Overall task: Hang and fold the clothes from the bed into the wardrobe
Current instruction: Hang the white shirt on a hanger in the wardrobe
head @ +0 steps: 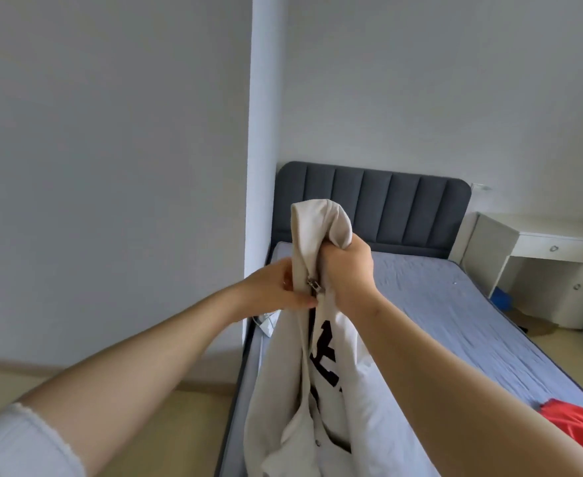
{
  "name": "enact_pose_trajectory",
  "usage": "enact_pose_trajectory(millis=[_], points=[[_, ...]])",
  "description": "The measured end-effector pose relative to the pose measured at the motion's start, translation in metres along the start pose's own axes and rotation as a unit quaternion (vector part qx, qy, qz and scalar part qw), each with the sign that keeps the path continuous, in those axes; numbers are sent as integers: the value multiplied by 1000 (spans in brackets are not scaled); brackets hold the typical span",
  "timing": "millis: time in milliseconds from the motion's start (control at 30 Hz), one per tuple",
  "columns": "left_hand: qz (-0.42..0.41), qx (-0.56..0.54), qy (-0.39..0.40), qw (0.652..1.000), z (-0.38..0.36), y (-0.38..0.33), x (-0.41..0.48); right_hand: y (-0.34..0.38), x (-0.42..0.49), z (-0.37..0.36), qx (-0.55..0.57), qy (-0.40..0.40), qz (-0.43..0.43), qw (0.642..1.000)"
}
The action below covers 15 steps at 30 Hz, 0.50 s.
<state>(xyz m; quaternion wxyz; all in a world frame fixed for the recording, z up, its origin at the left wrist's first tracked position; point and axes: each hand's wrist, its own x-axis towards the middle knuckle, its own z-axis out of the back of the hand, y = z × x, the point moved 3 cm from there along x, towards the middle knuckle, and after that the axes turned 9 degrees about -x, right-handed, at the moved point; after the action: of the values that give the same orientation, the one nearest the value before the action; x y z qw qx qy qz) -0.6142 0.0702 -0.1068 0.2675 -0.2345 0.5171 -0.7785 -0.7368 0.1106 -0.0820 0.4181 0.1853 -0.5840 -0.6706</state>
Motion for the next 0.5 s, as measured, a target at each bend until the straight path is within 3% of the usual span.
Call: enact_pose_trajectory(millis=[133, 300, 400, 500], points=[[10, 5, -30, 999, 17, 26, -23, 43, -8, -41, 61, 15, 21, 998], [126, 26, -51, 990, 74, 72, -57, 91, -16, -82, 134, 17, 47, 990], [143, -138, -175, 964, 118, 85, -82, 109, -23, -110, 159, 38, 60, 985], [155, -184, -319, 916, 160, 82, -107, 118, -30, -133, 166, 45, 64, 983]])
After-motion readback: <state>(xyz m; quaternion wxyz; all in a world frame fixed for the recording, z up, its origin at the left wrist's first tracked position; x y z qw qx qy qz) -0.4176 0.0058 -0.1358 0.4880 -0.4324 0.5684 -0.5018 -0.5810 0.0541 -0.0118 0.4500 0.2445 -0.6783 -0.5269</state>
